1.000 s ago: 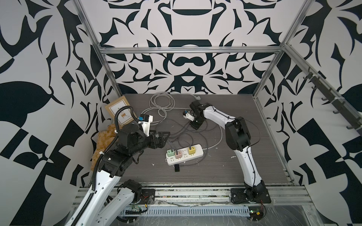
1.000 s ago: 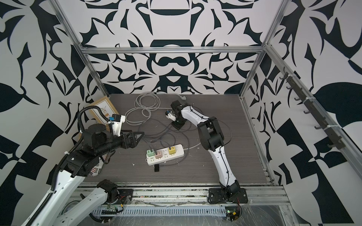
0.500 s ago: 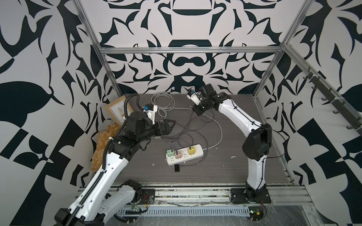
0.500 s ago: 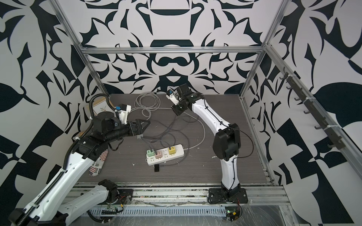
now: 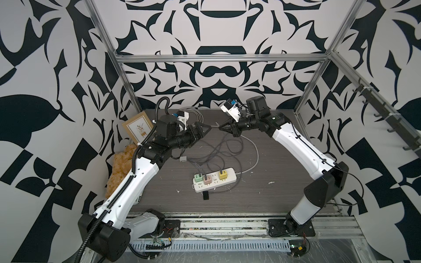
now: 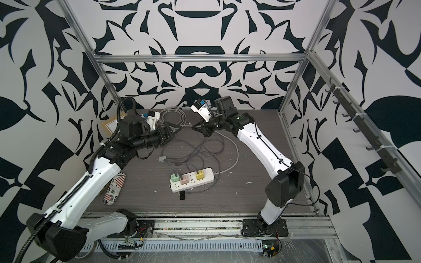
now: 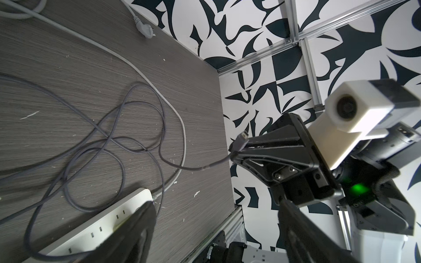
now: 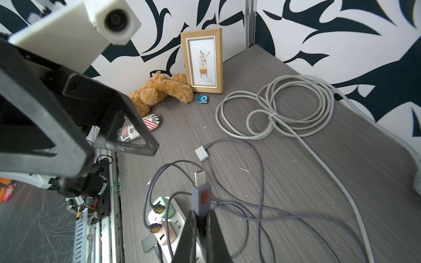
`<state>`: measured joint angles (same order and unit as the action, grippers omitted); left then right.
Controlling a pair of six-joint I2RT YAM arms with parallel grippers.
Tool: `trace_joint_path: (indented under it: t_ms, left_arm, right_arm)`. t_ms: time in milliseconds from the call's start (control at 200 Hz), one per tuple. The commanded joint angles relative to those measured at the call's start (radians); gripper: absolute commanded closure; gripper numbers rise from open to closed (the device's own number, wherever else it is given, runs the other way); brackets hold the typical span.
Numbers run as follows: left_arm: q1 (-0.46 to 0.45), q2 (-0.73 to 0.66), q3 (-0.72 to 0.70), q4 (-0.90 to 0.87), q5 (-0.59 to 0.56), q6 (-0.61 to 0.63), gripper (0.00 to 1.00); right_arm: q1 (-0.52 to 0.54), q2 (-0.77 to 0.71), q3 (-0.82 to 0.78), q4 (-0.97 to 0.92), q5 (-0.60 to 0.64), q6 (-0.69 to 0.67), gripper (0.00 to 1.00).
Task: Charge mp3
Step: Pick up the charging cable from the center of the board.
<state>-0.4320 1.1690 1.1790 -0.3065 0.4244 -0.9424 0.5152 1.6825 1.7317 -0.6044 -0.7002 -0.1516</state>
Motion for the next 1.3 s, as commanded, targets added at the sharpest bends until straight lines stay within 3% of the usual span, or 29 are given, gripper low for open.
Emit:
trace_joint_path:
  t_ms: [0,285,325,725,1015,1295]
  left_arm:
    - [0.0,-0.009,-0.003,0.064,0.023,-0.036,0.12]
    - [0.001,0.016,-0.005,0.061,0.024,-0.046,0.14]
    - [0.001,0.025,0.003,0.05,0.025,-0.046,0.19]
    - [0.001,0.076,0.039,-0.056,0.037,-0.099,0.32]
    - [0.001,0.096,0.044,-0.138,0.062,-0.12,0.5]
    - [0.001,0.09,0.046,-0.176,0.033,-0.136,0.61]
  right_arm:
    - [0.007,-0.015,0.017,0.027,-0.084,0.013,1.0]
    - [0.038,0.0,0.046,-0.011,-0.078,-0.019,1.0]
    - [0.043,0.001,0.048,-0.014,-0.07,-0.025,1.0]
    - [0.165,0.003,0.101,-0.145,0.178,-0.21,1.0]
    - [0.201,0.034,0.145,-0.203,0.24,-0.257,1.0]
    - [0.221,0.054,0.166,-0.243,0.271,-0.289,1.0]
